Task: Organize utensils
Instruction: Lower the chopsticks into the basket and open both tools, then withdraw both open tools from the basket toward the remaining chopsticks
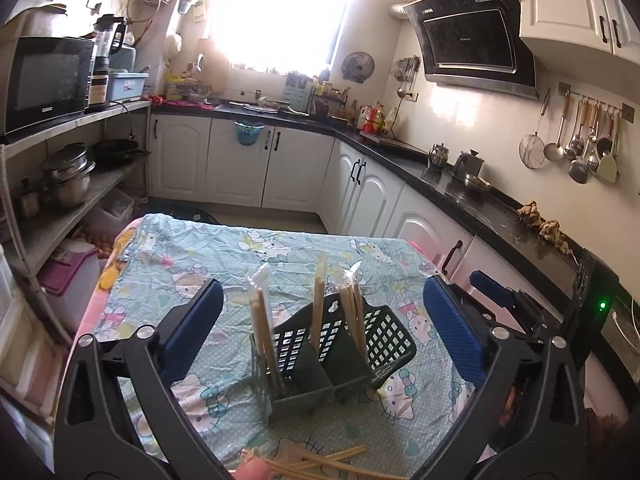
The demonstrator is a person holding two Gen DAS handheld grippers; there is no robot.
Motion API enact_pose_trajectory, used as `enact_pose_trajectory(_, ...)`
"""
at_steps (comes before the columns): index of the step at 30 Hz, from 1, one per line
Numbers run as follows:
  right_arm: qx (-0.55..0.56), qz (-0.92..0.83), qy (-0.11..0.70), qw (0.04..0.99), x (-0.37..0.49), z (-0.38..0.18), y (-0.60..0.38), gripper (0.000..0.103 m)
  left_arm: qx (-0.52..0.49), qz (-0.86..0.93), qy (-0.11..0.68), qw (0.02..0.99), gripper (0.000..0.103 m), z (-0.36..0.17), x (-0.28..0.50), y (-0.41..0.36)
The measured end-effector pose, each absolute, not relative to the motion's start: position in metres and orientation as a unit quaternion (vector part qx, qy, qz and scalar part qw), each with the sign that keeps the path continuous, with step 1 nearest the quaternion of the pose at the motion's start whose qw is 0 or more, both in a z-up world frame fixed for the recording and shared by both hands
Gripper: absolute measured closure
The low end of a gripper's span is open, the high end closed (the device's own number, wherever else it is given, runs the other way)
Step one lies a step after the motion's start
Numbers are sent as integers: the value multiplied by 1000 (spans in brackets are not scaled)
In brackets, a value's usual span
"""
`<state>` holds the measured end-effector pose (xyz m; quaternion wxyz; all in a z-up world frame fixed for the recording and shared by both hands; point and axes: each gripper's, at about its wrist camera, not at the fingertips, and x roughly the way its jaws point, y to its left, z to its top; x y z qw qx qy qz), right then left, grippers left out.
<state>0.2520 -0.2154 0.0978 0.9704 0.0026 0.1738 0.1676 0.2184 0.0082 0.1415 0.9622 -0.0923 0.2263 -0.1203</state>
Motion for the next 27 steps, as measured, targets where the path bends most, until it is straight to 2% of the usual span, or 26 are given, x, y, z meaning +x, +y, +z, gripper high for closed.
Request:
enact_pose_trajectory(7,2,170,173,970,235,101,-217,35,-106,-115,223,962,11,140,200,17)
enact_pose_trajectory(27,-24,195,185,963,192,99,-208,33,-145,-90,242,955,10,116,168,45)
